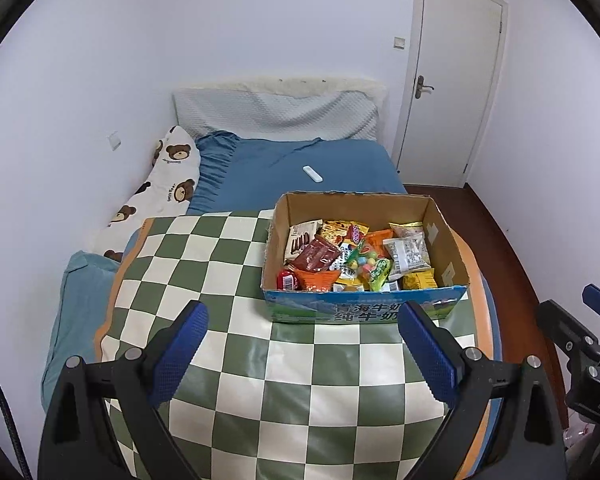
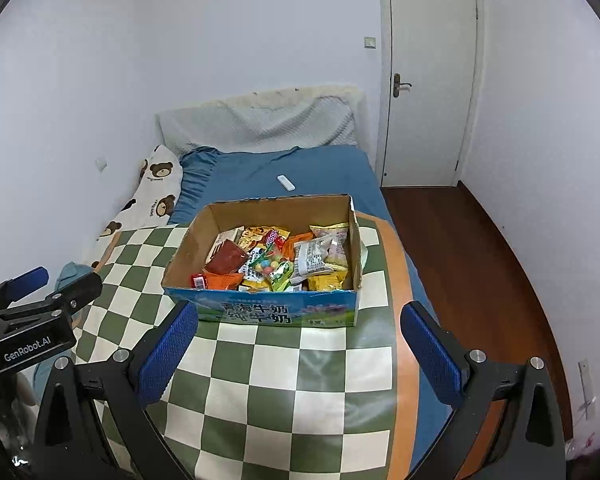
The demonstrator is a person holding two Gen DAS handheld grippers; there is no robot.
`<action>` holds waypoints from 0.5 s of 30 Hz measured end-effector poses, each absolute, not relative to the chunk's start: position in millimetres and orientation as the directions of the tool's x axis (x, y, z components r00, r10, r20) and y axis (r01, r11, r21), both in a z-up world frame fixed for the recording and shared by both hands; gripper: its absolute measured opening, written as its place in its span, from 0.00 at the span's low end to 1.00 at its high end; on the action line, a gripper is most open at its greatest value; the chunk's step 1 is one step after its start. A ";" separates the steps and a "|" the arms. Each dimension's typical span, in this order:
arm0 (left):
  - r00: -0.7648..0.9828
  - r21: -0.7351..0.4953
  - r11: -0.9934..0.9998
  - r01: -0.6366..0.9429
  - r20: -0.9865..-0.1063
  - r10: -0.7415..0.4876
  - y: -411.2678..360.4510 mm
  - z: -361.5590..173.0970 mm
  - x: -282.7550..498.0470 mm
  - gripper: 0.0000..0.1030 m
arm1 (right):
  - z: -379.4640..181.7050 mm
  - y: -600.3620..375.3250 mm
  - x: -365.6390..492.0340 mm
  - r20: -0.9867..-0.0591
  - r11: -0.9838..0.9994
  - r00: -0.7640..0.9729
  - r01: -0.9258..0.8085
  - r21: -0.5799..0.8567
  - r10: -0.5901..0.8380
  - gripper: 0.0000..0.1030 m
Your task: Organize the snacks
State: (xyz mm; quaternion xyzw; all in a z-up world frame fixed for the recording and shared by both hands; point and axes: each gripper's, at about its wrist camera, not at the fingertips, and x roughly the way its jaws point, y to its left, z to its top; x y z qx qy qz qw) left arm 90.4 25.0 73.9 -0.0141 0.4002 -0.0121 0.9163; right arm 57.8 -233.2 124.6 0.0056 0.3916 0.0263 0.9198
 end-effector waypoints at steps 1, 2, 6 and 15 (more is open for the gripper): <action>0.679 -0.033 0.999 0.010 -0.733 -0.031 23.6 72.3 90.9 0.94 | 123.4 -233.5 58.7 -0.719 0.999 0.693 -0.040 0.029 0.049 1.00; 0.679 -0.031 0.999 0.009 -0.733 -0.028 23.2 71.7 91.6 0.94 | 121.2 -233.9 60.9 -0.720 0.999 0.693 -0.037 0.025 0.044 1.00; 0.679 -0.010 1.000 0.002 -0.734 -0.009 17.7 64.4 101.4 0.94 | 112.1 -234.2 75.0 -0.721 1.000 0.692 -0.026 0.018 0.031 1.00; 0.677 -0.007 1.000 -0.008 -0.736 0.000 12.9 48.1 135.2 0.99 | 91.0 -238.6 116.2 -0.717 1.000 0.697 0.016 0.008 -0.006 1.00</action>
